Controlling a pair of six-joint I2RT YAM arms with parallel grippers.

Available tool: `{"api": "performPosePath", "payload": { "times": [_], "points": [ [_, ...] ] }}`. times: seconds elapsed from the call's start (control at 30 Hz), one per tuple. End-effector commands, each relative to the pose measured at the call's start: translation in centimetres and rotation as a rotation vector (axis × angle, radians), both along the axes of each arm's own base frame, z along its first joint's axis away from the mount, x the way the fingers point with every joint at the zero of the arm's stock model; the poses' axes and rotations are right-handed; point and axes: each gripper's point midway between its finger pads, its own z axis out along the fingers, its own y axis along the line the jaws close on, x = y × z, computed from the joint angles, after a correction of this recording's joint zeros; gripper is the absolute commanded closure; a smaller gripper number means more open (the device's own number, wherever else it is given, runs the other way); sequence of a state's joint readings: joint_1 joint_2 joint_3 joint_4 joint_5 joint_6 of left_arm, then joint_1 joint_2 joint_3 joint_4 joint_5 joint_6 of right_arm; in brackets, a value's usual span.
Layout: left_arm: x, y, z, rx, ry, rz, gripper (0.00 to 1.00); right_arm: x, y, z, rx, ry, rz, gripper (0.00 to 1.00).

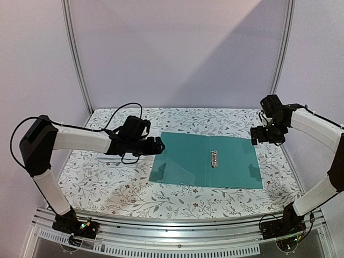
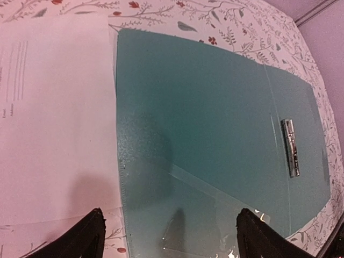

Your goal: Put the files into the folder

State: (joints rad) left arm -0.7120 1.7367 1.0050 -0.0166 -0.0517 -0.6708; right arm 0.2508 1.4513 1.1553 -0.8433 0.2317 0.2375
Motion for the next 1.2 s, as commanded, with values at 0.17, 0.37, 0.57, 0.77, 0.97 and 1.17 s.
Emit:
{"api": "performPosePath", "payload": {
  "times": [0.17,0.37,0.57,0.77,0.97,1.17],
  "points": [
    [-0.5,0.3,-4.9,0.045,0.130,0.007,0.18,1.3,11.9,-1.7,0.283,-0.097,0.282,0.13],
    [-1.5,-0.4,-5.8,0.007,0.175,-0.027,0.25,3.6,16.1,-2.9,0.338,-0.152,0.342,0.28],
    [-2.2,-0.1,-7.2,0.022,0.211,-0.009,0.23,6.1,18.7,-6.7,0.288,-0.072,0.376,0.32],
    [-3.0,-0.1,-8.5,0.040,0.241,-0.017,0.22,6.9,20.9,-9.9,0.299,-0.014,0.402,0.36],
    [-4.3,-0.9,-9.4,0.018,0.280,-0.064,0.30,5.9,21.8,-12.7,0.236,0.045,0.443,0.46],
    [-5.8,-2.2,-9.0,-0.005,0.277,-0.136,0.38,3.0,20.5,-15.2,0.199,0.122,0.451,0.73]
  ]
}}
